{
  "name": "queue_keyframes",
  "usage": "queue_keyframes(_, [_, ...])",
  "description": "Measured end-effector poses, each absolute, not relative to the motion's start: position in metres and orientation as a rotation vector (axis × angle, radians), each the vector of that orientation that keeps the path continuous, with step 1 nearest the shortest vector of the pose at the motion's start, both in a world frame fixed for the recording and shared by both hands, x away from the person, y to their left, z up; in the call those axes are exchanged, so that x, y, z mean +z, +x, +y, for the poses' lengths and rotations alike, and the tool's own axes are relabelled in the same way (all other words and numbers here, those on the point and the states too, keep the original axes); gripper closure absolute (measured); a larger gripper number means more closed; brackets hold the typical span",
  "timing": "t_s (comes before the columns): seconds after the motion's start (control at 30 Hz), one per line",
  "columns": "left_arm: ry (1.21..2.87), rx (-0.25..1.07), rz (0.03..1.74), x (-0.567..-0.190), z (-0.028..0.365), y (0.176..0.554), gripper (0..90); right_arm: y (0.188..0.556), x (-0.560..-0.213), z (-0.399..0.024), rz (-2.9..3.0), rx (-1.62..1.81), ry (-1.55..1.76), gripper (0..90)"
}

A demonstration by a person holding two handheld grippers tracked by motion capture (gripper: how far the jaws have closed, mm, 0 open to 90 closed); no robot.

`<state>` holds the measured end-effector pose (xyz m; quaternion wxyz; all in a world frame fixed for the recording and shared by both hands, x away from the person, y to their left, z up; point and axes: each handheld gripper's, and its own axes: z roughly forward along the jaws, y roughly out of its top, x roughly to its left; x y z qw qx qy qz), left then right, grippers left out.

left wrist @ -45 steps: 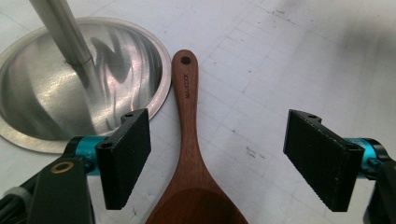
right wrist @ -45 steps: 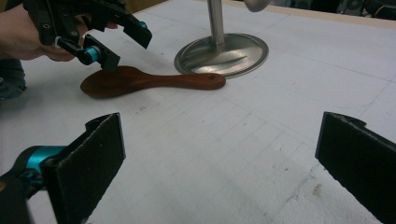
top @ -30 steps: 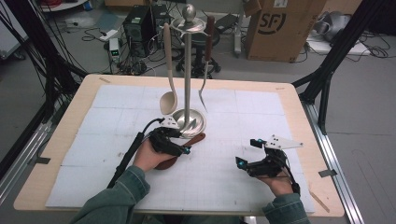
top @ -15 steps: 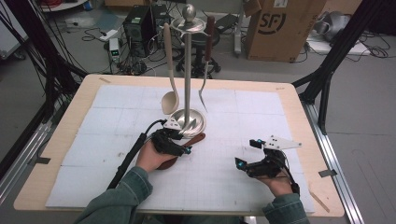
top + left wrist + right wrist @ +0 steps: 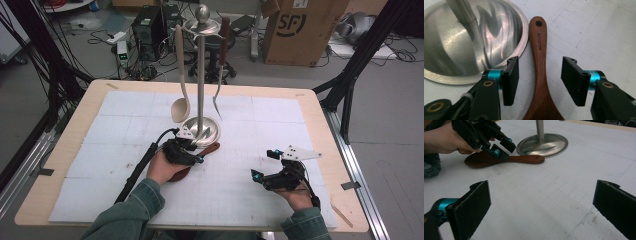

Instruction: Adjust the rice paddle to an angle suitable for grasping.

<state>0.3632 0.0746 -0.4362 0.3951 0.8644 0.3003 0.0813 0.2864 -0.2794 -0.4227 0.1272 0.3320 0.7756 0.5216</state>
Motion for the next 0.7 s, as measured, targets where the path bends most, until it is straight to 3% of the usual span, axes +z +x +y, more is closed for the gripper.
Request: queue_keyframes(0.7, [2.245, 0.200, 0.765, -0.4417, 0.0739, 0.3644, 67.3, 0.2862, -0.4233, -0.2797, 2.258, 1.518, 0.972, 0.2])
